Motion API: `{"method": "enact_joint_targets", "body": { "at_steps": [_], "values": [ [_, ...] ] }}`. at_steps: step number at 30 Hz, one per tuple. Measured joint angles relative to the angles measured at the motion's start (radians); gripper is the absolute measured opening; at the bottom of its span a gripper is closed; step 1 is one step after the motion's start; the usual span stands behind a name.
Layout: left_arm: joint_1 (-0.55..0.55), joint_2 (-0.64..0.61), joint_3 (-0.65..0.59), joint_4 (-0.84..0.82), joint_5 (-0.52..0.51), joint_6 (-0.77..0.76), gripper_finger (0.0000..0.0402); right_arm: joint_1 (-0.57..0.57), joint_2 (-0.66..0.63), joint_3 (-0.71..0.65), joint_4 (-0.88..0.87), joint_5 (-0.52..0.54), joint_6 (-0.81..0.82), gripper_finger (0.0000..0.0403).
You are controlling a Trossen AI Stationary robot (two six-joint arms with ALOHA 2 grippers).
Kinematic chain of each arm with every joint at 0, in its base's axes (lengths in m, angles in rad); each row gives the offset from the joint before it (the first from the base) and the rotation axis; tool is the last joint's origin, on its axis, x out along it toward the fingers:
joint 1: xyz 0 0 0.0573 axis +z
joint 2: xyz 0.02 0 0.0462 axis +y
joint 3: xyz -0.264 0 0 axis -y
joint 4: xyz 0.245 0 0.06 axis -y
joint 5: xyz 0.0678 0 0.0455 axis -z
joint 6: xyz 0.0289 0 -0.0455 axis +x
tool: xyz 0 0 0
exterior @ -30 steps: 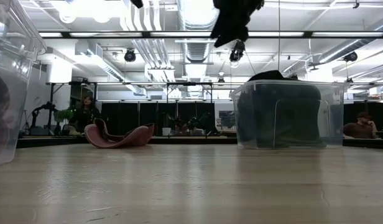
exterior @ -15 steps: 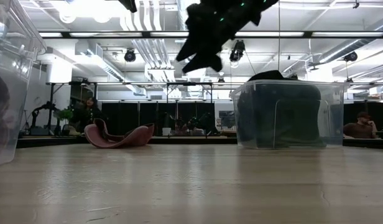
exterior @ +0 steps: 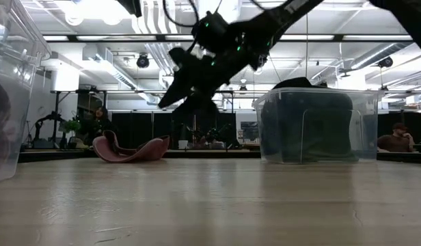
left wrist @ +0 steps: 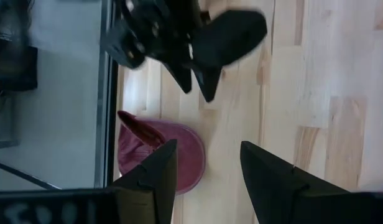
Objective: Pick & Place hat
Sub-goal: Put the dark red cap into the bottom transparent bin
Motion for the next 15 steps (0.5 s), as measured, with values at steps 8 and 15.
{"method": "enact_joint_targets", "body": {
  "at_steps": [8,15],
  "values": [
    [0.0,0.0,0.0,-0.001,0.0,0.0,0.0167,-0.015,0.109,0.0,0.149,0.0,0.097,0.0214],
    [0.0,0.0,0.0,0.0,-0.003,0.0,0.0167,-0.027,0.149,0.0,0.286,0.003,0.164,0.0216]
  ]
}}
